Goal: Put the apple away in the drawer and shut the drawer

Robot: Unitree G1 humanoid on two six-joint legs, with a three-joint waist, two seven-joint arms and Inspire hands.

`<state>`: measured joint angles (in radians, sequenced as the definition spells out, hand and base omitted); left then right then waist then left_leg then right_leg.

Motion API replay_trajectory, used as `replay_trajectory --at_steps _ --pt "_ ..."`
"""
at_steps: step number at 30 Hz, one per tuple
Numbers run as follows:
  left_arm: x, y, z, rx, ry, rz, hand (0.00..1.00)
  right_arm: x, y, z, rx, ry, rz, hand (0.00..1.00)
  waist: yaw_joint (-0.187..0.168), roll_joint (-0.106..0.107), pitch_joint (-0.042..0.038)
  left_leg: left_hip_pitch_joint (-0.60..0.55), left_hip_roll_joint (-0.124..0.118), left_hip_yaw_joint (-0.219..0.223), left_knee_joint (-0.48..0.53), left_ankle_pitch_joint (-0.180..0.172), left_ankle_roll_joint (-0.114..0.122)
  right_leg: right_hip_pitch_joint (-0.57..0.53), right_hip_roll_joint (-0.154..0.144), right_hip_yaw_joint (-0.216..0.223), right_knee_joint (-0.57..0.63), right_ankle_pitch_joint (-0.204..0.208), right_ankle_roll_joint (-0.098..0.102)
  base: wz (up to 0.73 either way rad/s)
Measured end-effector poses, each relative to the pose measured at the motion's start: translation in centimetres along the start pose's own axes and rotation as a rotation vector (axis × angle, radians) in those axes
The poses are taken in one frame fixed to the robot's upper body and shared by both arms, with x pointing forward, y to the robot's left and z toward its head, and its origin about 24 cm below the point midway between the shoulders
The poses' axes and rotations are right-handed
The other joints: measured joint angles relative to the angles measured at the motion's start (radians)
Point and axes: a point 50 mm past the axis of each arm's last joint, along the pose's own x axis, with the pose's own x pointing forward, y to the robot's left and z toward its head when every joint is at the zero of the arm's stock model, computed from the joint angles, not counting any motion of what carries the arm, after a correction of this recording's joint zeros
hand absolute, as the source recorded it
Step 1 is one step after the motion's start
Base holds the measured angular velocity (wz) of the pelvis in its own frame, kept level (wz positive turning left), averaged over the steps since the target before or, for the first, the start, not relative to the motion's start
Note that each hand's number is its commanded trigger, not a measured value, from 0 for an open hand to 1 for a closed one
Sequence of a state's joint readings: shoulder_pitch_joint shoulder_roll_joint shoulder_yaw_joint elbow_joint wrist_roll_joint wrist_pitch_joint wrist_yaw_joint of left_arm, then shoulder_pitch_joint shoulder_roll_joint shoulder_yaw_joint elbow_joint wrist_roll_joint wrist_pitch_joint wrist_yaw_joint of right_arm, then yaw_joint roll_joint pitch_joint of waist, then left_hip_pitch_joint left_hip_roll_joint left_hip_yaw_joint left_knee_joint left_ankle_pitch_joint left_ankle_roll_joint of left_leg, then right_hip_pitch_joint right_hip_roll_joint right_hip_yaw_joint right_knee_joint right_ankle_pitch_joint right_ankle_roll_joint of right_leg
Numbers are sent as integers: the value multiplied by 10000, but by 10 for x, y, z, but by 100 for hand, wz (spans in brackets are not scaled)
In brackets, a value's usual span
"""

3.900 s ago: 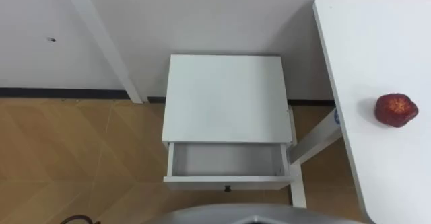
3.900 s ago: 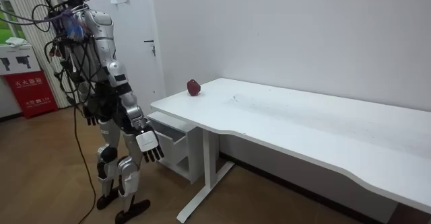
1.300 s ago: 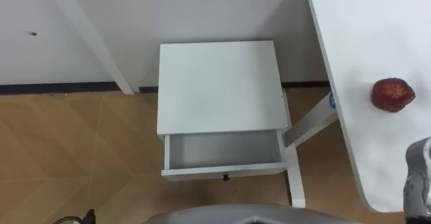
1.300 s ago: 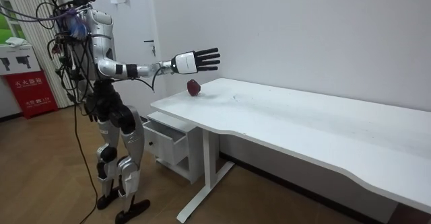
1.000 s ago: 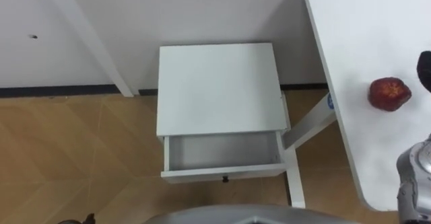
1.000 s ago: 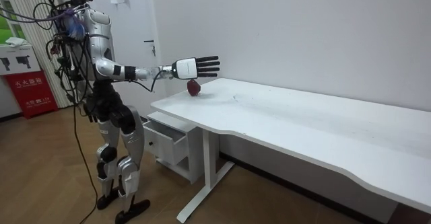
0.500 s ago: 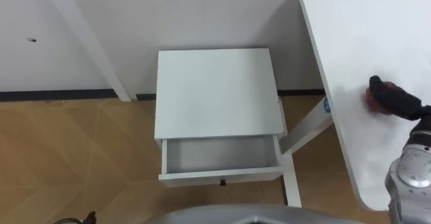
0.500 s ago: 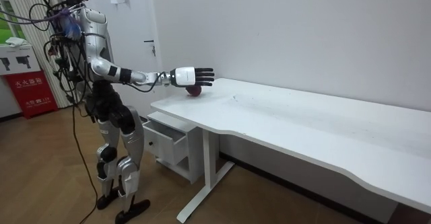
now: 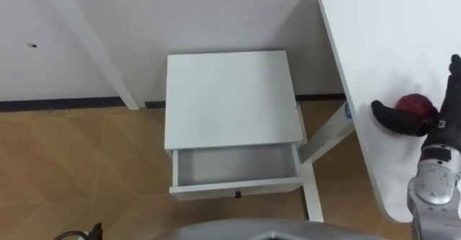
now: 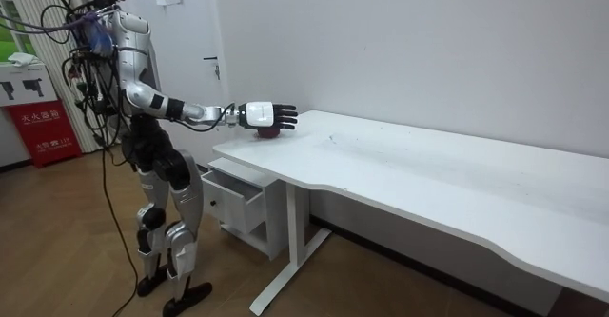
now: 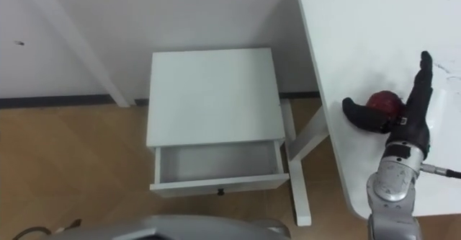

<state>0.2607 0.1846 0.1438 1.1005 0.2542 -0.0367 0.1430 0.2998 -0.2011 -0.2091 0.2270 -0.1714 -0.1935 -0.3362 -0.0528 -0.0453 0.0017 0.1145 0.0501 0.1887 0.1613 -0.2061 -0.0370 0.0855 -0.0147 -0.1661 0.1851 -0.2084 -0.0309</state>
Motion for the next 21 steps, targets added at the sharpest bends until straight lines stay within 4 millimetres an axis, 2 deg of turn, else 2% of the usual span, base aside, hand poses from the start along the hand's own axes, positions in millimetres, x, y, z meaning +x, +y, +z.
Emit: replay_trajectory --at_steps 15,16,17,21 --pt "0 3 0 -10 -107 105 0 -2 4 -8 -204 251 402 0 -50 -34 -44 -13 -7 -9 -13 0 0 68 8 16 -141 93 26 0" --pt "0 4 0 5 -96 127 0 -3 6 -8 -212 255 489 58 -51 -41 -44 -9 -2 -9 -12 0 0 97 10 4 -145 106 21 0" --pt "0 5 -2 27 -59 166 0 -4 8 -9 -231 294 598 100 -51 -41 -42 3 0 -8 -12 0 0 104 12 2 -146 108 21 0" --pt "0 6 -4 103 -14 202 0 -6 11 -17 -296 516 888 100 -25 -31 -65 16 4 -3 1 -11 18 110 14 9 -151 138 37 1"
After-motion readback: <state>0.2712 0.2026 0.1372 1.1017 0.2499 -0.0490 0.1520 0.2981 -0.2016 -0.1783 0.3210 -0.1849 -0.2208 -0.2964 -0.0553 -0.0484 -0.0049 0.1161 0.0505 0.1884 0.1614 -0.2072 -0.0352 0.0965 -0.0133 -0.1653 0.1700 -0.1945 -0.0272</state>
